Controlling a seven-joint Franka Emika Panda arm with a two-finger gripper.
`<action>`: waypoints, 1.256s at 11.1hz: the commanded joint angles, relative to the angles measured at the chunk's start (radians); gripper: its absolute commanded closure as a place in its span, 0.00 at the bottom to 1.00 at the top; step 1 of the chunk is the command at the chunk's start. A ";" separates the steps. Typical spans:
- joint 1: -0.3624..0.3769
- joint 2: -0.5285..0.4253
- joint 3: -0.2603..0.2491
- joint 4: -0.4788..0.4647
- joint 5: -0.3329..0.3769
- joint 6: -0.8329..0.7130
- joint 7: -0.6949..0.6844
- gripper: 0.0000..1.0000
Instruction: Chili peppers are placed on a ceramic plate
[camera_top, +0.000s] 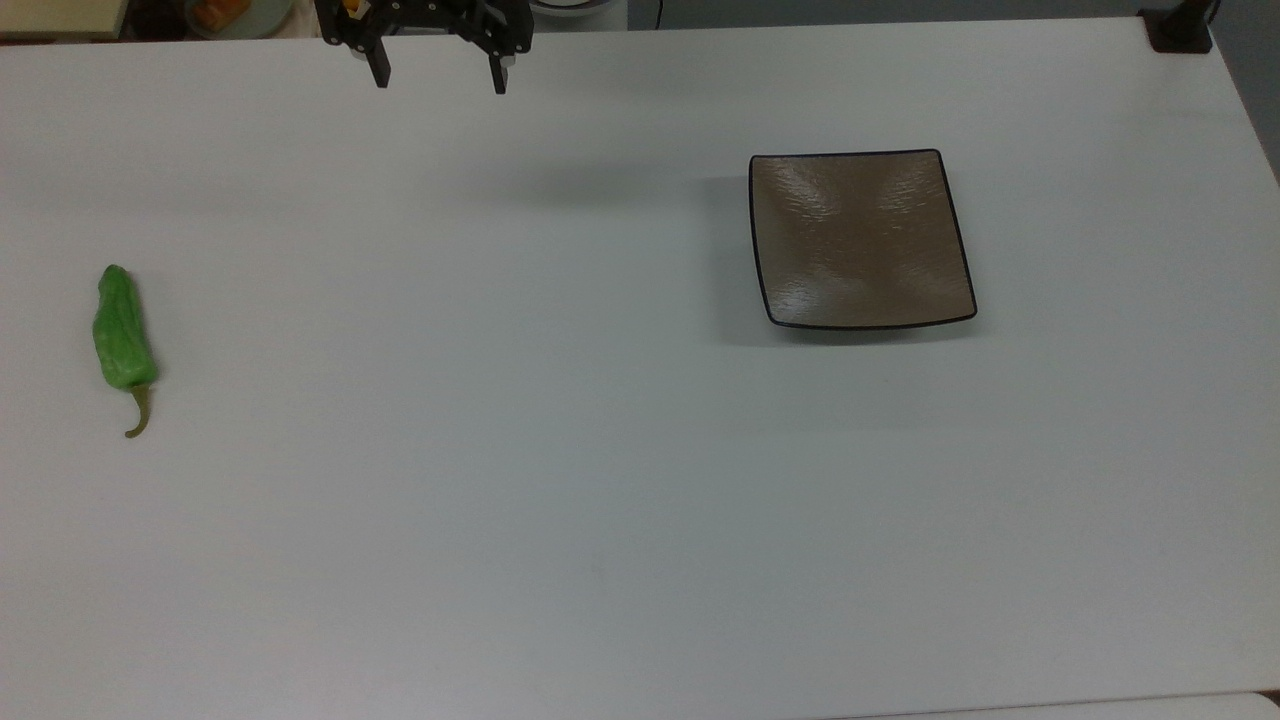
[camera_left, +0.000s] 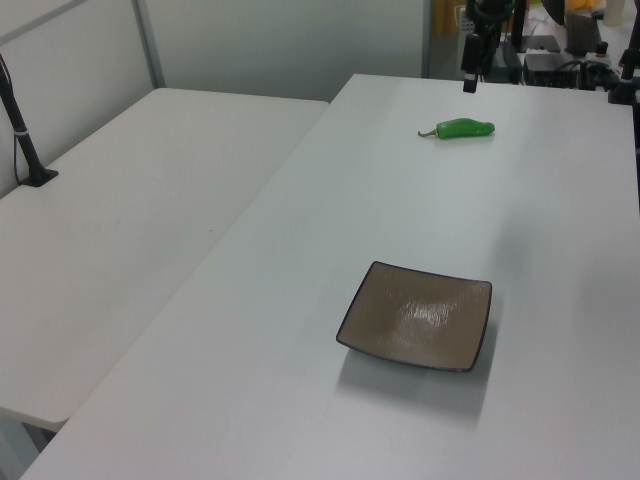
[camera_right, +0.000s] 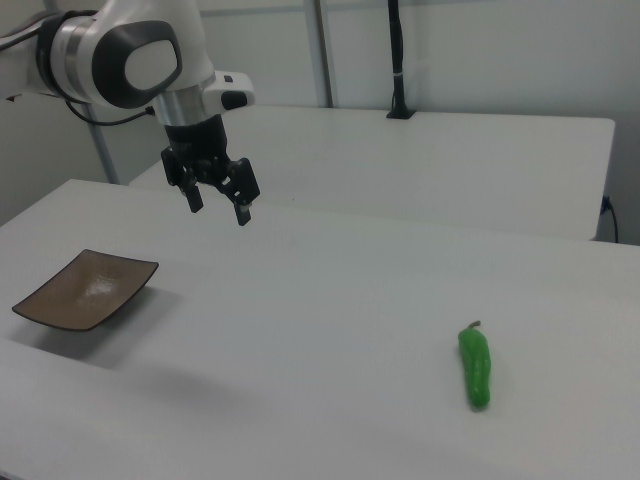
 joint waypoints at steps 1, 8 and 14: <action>0.014 -0.021 -0.010 -0.023 0.000 0.028 -0.009 0.00; 0.011 0.066 -0.071 -0.033 -0.141 0.235 -0.155 0.00; -0.051 0.152 -0.164 -0.025 -0.148 0.517 -0.274 0.00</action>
